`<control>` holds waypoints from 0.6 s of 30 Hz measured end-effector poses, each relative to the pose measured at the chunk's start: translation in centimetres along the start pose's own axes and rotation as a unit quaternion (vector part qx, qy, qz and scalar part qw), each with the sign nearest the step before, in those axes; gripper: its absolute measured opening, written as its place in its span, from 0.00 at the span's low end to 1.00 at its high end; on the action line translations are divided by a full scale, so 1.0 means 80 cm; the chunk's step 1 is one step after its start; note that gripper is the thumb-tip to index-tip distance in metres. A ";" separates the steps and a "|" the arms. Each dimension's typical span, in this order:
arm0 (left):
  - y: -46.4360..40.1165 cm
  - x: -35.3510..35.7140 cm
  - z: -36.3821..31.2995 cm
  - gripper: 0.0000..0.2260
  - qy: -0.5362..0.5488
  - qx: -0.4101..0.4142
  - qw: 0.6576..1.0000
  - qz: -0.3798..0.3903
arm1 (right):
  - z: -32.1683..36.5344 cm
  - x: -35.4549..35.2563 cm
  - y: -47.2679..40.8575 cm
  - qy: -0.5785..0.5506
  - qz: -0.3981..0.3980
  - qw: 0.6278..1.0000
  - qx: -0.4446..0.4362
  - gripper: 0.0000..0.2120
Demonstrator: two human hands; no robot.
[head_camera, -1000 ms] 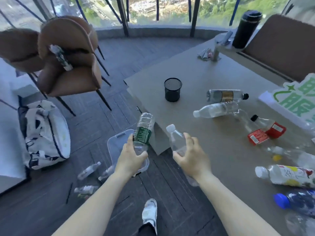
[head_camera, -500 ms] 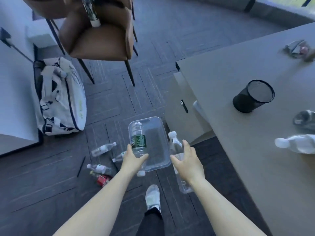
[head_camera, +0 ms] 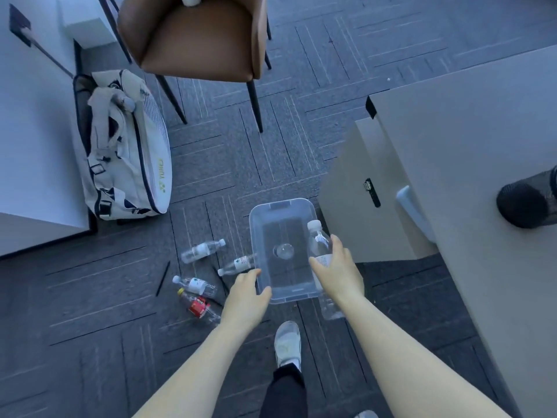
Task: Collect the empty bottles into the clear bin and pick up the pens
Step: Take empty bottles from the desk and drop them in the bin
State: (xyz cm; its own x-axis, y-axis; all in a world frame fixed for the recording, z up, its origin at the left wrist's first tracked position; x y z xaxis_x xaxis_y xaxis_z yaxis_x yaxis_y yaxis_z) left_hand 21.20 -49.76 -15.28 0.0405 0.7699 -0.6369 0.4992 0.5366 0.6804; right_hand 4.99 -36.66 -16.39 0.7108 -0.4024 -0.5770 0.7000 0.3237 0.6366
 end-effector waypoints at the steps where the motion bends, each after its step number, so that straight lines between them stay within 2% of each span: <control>1: -0.003 -0.002 0.000 0.23 -0.005 0.007 1.000 -0.006 | 0.002 0.007 -0.011 0.001 0.004 1.000 0.004 0.36; 5: -0.014 -0.012 -0.003 0.22 -0.035 0.035 0.998 -0.029 | 0.001 0.027 -0.035 0.009 0.012 1.000 0.027 0.35; 9: -0.017 -0.023 -0.015 0.21 -0.055 0.061 0.996 -0.039 | 0.000 0.026 -0.020 0.008 0.005 1.000 0.000 0.31; 18: 0.012 -0.056 -0.093 0.21 -0.101 0.160 0.979 -0.073 | 0.007 -0.036 0.065 -0.061 -0.035 0.997 -0.040 0.25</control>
State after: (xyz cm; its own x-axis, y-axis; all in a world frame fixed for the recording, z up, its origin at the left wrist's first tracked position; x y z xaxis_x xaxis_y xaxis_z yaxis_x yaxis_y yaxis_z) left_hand 15.04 -50.13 -9.04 0.1026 0.5914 -0.7998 0.7572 0.4750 0.4483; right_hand 6.56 -34.31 -11.10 0.6496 -0.5263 -0.5487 0.7543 0.3559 0.5517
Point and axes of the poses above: each hand's wrist, its own y-axis away from the middle knuckle, its own x-axis out of the palm, z = x × y, the point moved 4 cm from there along -y, towards the middle knuckle, and after that the axes turned 8 degrees about -y, right-handed, at the moved point
